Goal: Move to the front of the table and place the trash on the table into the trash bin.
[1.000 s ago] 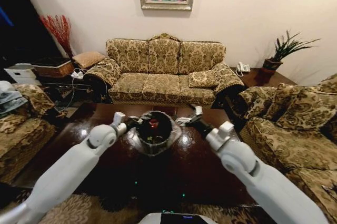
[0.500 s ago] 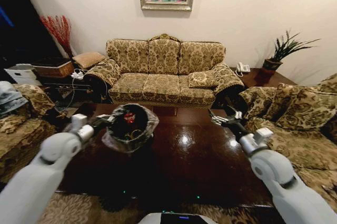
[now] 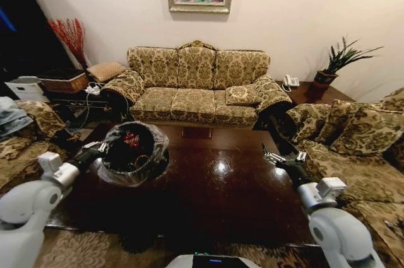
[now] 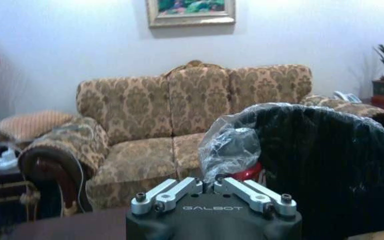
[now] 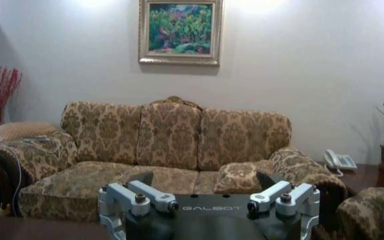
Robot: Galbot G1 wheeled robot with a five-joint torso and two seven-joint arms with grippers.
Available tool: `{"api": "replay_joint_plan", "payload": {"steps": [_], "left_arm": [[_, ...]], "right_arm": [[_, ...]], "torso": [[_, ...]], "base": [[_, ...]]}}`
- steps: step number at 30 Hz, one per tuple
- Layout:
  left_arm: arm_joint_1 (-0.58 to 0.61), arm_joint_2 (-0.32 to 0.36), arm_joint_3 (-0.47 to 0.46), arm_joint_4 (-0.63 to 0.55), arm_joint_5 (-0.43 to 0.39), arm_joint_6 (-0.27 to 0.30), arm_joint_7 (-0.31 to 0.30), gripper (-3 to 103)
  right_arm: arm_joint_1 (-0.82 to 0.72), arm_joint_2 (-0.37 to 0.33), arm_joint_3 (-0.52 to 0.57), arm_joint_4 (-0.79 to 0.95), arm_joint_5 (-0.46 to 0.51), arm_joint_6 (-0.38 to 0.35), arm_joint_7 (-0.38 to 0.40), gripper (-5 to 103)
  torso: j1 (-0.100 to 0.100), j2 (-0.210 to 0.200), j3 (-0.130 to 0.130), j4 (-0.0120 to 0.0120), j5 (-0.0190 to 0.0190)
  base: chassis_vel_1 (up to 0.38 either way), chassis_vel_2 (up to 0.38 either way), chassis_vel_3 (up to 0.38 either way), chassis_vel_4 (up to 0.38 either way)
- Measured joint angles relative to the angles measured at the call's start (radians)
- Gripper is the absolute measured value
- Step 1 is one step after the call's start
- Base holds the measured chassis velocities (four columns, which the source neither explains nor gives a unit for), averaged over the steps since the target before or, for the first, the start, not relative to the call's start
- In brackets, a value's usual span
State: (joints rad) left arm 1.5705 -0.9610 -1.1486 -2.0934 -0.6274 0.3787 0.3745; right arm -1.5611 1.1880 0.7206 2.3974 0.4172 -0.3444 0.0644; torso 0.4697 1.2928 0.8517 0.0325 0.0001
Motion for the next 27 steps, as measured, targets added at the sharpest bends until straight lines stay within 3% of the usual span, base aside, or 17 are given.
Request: {"api": "replay_joint_plan", "payload": {"steps": [9, 12, 17, 27], "left_arm": [[-0.059, -0.01, 0.073, 0.025, 0.005, -0.005, -0.007, 3], [-0.124, -0.005, 0.096, 0.014, -0.005, 0.042, -0.03, 3], [-0.126, -0.012, 0.069, -0.039, -0.013, 0.077, -0.051, 3], [-0.025, -0.121, 0.014, -0.092, -0.002, 0.023, -0.026, 3]], "right_arm": [[0.017, -0.005, -0.022, -0.02, -0.005, -0.002, 0.023, 100], [0.003, -0.018, -0.003, -0.031, 0.001, 0.009, 0.023, 100], [-0.008, -0.013, 0.043, -0.063, 0.034, 0.039, -0.008, 100], [0.01, -0.044, -0.01, -0.09, 0.02, 0.053, 0.004, 100]], "torso": [[0.0, 0.0, 0.0, 0.0001, -0.0001], [0.0, 0.0, 0.0, -0.0003, -0.0002], [0.0, 0.0, 0.0, -0.0003, 0.0002], [0.0, 0.0, 0.0, -0.0001, -0.0002]], "base": [[0.102, -0.101, -0.107, 0.117], [0.135, -0.13, -0.141, 0.104], [0.108, -0.118, -0.12, 0.1], [0.105, -0.106, -0.094, 0.103]]}}
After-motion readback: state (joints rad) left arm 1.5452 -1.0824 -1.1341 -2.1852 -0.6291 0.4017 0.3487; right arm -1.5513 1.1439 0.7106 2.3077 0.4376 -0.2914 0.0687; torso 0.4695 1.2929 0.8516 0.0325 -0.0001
